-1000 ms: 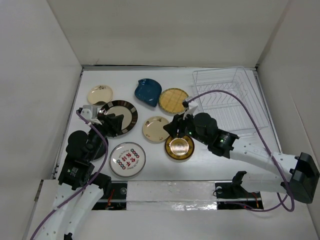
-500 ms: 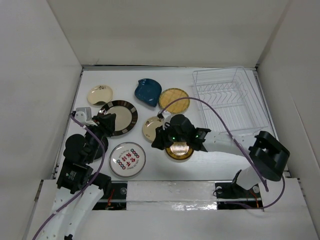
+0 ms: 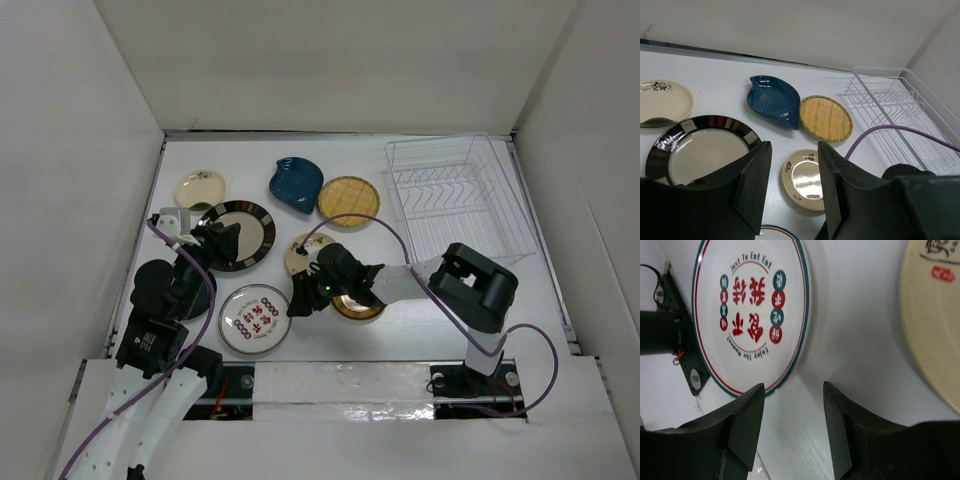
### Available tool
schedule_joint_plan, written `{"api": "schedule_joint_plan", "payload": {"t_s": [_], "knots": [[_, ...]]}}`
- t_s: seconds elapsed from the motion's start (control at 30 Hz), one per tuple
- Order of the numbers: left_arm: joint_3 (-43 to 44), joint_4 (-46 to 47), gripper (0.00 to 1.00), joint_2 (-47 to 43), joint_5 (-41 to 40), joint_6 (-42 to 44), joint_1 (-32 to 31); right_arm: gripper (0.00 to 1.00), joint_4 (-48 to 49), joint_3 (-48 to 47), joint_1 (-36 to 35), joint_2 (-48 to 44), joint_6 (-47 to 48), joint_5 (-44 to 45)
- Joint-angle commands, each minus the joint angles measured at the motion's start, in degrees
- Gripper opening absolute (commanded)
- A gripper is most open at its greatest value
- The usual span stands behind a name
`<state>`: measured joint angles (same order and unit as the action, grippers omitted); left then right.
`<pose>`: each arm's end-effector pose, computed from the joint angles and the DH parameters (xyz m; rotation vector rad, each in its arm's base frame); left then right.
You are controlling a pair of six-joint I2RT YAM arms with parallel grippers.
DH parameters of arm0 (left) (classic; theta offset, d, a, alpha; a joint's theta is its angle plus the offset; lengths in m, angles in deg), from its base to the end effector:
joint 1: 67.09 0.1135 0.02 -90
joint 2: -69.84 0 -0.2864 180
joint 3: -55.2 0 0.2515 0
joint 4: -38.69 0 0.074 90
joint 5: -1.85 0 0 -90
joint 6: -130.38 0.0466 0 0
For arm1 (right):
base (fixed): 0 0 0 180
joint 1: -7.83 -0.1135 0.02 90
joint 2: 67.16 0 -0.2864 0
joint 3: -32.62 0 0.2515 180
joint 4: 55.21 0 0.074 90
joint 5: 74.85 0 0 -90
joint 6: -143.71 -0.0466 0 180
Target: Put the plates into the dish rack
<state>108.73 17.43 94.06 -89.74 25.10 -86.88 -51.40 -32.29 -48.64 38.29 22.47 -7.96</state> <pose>0.0922 -0.0318 0.3710 0.0339 1.4477 -0.4831 0.1953 0.3278 0.1562 -0.7827 2.3434 1.2164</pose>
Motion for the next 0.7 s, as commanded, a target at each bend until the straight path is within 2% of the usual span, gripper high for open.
{"api": "schedule_joint_plan", "payload": {"t_s": [0.0,0.1,0.27,0.33,0.37,0.4,0.53,0.67], "knots": [[-0.1,3.4,0.39,0.4,-0.2,1.5,0.1,0.55,7.8,-3.0,-0.8,2.8,-3.7,-2.0],[-0.2,3.6,0.39,0.3,-0.1,1.8,0.1,0.47,9.4,-3.8,-0.8,5.0,-5.6,-1.6],[-0.2,3.7,0.39,-0.3,0.4,1.9,0.1,0.28,12.2,-4.6,-0.8,8.5,-8.3,-0.7],[-0.3,3.7,0.39,-0.6,0.2,1.9,0.1,0.15,13.2,-5.0,-0.8,10.3,-9.1,-0.2],[-0.3,3.7,0.39,-0.9,0.1,2.0,0.1,0.06,13.2,-5.0,-0.8,10.4,-9.4,0.0],[-0.2,3.4,0.39,-1.1,-0.1,1.9,0.1,0.02,14.1,-4.1,-0.8,9.3,-9.5,0.2],[-0.3,3.5,0.39,-2.6,-0.4,2.0,0.1,0.0,10.8,-1.5,-0.8,3.3,-6.5,2.3],[-0.2,3.3,0.39,-4.0,-0.7,1.8,0.1,0.0,2.7,-0.4,-0.8,-9.5,-1.5,6.8]]}}
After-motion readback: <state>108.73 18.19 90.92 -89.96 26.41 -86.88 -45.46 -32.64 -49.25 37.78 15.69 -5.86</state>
